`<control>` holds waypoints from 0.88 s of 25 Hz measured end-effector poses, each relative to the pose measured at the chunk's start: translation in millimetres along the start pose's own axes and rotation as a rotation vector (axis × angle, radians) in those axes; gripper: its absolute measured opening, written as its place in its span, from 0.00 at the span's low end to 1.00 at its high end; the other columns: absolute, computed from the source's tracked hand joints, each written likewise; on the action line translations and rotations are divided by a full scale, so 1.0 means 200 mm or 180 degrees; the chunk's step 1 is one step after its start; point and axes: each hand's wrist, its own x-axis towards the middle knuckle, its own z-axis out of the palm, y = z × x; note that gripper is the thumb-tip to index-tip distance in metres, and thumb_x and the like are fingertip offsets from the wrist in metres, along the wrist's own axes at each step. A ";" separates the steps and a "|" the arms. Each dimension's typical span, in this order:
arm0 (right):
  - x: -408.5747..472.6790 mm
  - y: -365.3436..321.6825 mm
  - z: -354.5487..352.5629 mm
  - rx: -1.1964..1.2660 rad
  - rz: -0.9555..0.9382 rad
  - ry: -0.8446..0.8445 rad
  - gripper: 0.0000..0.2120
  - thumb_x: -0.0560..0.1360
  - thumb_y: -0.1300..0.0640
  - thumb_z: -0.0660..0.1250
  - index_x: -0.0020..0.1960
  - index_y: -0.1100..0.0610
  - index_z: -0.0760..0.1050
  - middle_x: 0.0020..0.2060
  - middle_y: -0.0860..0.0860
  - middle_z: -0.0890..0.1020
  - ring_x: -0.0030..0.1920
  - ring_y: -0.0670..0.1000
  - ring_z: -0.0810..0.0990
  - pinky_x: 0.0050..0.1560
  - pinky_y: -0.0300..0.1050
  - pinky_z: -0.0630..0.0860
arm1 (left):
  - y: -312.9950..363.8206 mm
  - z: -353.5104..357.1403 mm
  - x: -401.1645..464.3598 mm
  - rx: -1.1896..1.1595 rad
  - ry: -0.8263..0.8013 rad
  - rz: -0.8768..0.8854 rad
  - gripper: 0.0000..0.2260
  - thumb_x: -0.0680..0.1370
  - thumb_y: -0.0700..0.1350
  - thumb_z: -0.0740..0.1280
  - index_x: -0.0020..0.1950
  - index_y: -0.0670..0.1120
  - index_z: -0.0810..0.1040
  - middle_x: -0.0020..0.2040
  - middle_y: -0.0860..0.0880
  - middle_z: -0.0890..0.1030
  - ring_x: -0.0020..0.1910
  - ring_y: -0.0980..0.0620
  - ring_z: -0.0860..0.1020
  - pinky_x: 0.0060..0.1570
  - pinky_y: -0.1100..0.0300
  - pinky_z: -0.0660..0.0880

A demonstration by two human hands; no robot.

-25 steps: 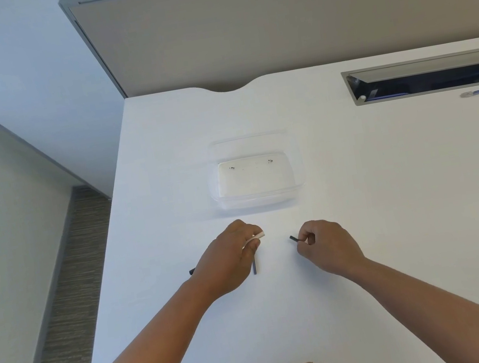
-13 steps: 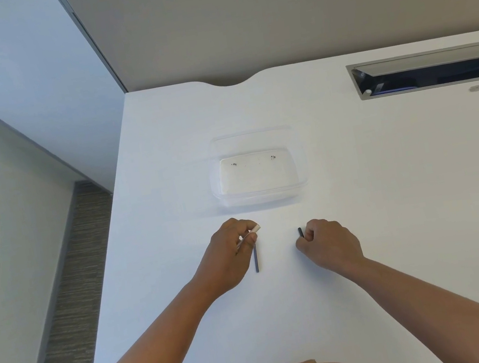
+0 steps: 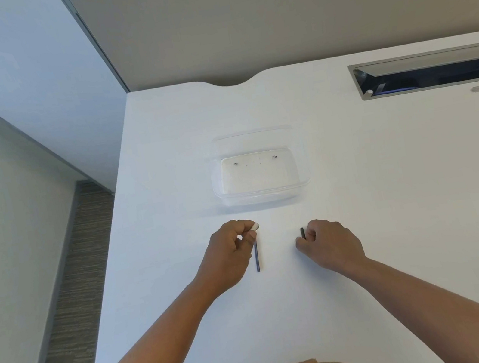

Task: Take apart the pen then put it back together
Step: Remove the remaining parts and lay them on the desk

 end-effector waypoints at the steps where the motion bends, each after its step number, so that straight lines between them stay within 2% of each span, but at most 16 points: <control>1: 0.00 0.00 0.00 0.0029 -0.0012 0.0041 0.13 0.68 0.44 0.63 0.33 0.51 0.66 0.27 0.45 0.75 0.28 0.48 0.72 0.29 0.42 0.65 | 0.01 0.00 0.00 -0.0168 0.0027 -0.0105 0.07 0.82 0.47 0.65 0.57 0.52 0.81 0.46 0.58 0.82 0.35 0.63 0.80 0.37 0.70 0.74; 3: -0.02 0.00 0.00 0.0152 -0.0172 0.0229 0.10 0.69 0.45 0.64 0.36 0.50 0.67 0.30 0.44 0.78 0.30 0.49 0.75 0.29 0.43 0.68 | 0.02 0.00 0.00 -0.0648 0.0114 -0.0381 0.07 0.82 0.46 0.66 0.55 0.51 0.83 0.40 0.58 0.84 0.36 0.63 0.80 0.37 0.69 0.75; 5: -0.05 -0.02 0.00 0.0341 -0.0653 0.0352 0.07 0.71 0.48 0.66 0.41 0.47 0.68 0.32 0.45 0.78 0.32 0.48 0.75 0.32 0.45 0.71 | 0.04 -0.01 0.02 -0.1324 0.0144 -0.0784 0.06 0.82 0.44 0.67 0.55 0.49 0.84 0.39 0.57 0.85 0.37 0.60 0.80 0.40 0.65 0.75; 8: -0.12 -0.08 -0.01 0.0805 -0.1399 0.0046 0.12 0.74 0.51 0.73 0.54 0.44 0.73 0.39 0.43 0.79 0.35 0.47 0.77 0.38 0.43 0.75 | 0.07 -0.01 0.04 -0.2972 0.0163 -0.1441 0.04 0.81 0.38 0.67 0.52 0.39 0.81 0.38 0.47 0.85 0.34 0.54 0.81 0.37 0.62 0.79; 10: -0.16 -0.13 -0.01 0.1376 -0.1680 -0.0155 0.16 0.74 0.52 0.75 0.59 0.45 0.76 0.42 0.42 0.82 0.39 0.46 0.78 0.40 0.38 0.75 | 0.07 0.01 0.04 -0.3617 0.0221 -0.1634 0.01 0.80 0.35 0.68 0.50 0.37 0.79 0.39 0.42 0.85 0.36 0.50 0.83 0.37 0.61 0.82; 12: -0.18 -0.17 -0.01 0.2210 -0.1650 -0.0198 0.14 0.75 0.56 0.76 0.58 0.46 0.80 0.45 0.41 0.84 0.41 0.43 0.79 0.41 0.31 0.72 | 0.06 0.05 0.03 -0.3840 0.0105 -0.1595 0.01 0.80 0.33 0.67 0.49 0.36 0.77 0.39 0.41 0.85 0.37 0.49 0.85 0.38 0.61 0.82; 14: -0.19 -0.20 -0.02 0.2749 -0.1392 -0.0142 0.08 0.76 0.56 0.74 0.51 0.45 0.83 0.46 0.38 0.85 0.40 0.39 0.80 0.40 0.31 0.73 | 0.03 0.08 0.01 -0.3928 -0.0022 -0.1534 0.01 0.79 0.33 0.67 0.48 0.36 0.77 0.40 0.41 0.85 0.39 0.48 0.86 0.39 0.61 0.82; 16: -0.17 -0.20 -0.03 0.2970 -0.1195 -0.0105 0.04 0.77 0.56 0.72 0.49 0.47 0.83 0.45 0.38 0.86 0.41 0.40 0.81 0.41 0.34 0.74 | 0.01 0.11 0.01 -0.3606 -0.0150 -0.1422 0.02 0.79 0.36 0.70 0.48 0.39 0.78 0.43 0.40 0.85 0.41 0.47 0.86 0.40 0.61 0.82; 18: -0.16 -0.19 -0.04 0.2789 -0.1165 0.0067 0.05 0.79 0.55 0.70 0.48 0.46 0.82 0.45 0.37 0.85 0.41 0.41 0.79 0.40 0.34 0.73 | -0.03 0.14 0.01 -0.2193 -0.0100 -0.0987 0.07 0.77 0.44 0.75 0.49 0.44 0.78 0.45 0.46 0.85 0.39 0.53 0.84 0.40 0.64 0.80; 20: -0.13 -0.16 -0.05 0.2274 -0.1272 0.0290 0.05 0.80 0.54 0.69 0.48 0.45 0.80 0.46 0.36 0.84 0.41 0.42 0.79 0.39 0.35 0.73 | -0.09 0.14 0.01 -0.0383 0.0327 -0.0364 0.08 0.75 0.49 0.75 0.48 0.53 0.77 0.44 0.56 0.82 0.38 0.61 0.80 0.37 0.72 0.74; 22: -0.12 -0.13 -0.05 0.1638 -0.1446 0.0394 0.04 0.81 0.54 0.67 0.48 0.47 0.78 0.45 0.41 0.84 0.38 0.47 0.79 0.39 0.41 0.74 | -0.14 0.13 0.01 0.0598 0.0585 0.0224 0.09 0.76 0.45 0.73 0.53 0.56 0.77 0.49 0.61 0.77 0.44 0.64 0.77 0.42 0.74 0.70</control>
